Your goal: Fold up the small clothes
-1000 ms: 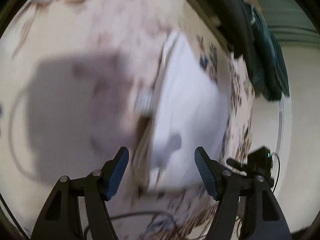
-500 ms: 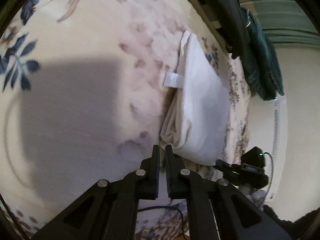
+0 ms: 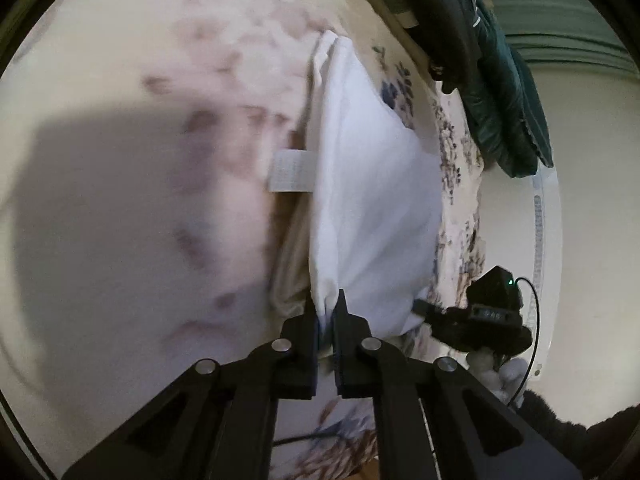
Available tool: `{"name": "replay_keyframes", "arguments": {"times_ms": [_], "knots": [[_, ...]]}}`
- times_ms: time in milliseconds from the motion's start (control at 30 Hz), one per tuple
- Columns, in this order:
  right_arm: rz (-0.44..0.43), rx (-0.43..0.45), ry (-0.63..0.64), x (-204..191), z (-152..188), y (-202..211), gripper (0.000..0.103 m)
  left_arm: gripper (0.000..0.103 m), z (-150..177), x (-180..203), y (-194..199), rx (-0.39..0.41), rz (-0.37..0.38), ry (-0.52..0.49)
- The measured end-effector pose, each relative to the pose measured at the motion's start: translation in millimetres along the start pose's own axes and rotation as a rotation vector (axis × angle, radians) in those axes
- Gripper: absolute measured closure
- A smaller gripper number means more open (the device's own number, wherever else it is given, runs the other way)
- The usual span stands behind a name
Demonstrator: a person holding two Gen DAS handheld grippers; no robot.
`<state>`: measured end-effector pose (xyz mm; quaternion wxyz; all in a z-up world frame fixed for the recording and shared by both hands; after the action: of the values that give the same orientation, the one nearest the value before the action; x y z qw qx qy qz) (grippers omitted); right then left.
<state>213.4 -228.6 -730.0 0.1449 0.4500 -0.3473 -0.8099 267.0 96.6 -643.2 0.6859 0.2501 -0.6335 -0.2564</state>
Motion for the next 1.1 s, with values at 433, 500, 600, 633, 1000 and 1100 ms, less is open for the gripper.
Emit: {"name": "replay_keyframes", "arguments": {"times_ms": [433,500,600,633,1000,1100], "knots": [[0.016,-0.015,0.021,1.5,3.9,15.6,0.089,0.078,-8.9,-39.4,42.6,0.003,0.002,0.079],[0.007,0.019,0.039,-1.8,0.8,24.7,0.061,0.041,-22.7,-33.9,32.8,0.030,0.049,0.096],[-0.031,0.044,0.029,-2.9,-10.4,31.3,0.034,0.040,-44.7,-24.0,7.7,0.035,0.133,0.111],[-0.049,0.045,0.028,-4.9,-16.5,30.5,0.034,0.040,-51.3,-20.1,-0.5,0.029,0.144,0.107],[-0.190,0.255,0.027,-51.3,-115.3,35.5,0.051,0.044,-146.5,29.7,-43.7,0.063,0.012,-0.031],[-0.111,0.269,0.088,-69.7,-129.3,34.0,0.097,0.098,-159.0,39.8,-43.7,0.079,-0.065,-0.094]]}}
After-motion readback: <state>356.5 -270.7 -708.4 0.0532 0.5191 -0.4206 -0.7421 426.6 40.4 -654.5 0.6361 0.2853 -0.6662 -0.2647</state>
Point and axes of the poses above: each gripper's, at about its wrist camera, not at the fingertips, and y roughly against the way its jaws point, x to its right, z to its underside, the point moved 5 cm from there along -y, roughly the way its jaws point, and after that the axes turned 4 degrees about -x, right-handed, at the moved point
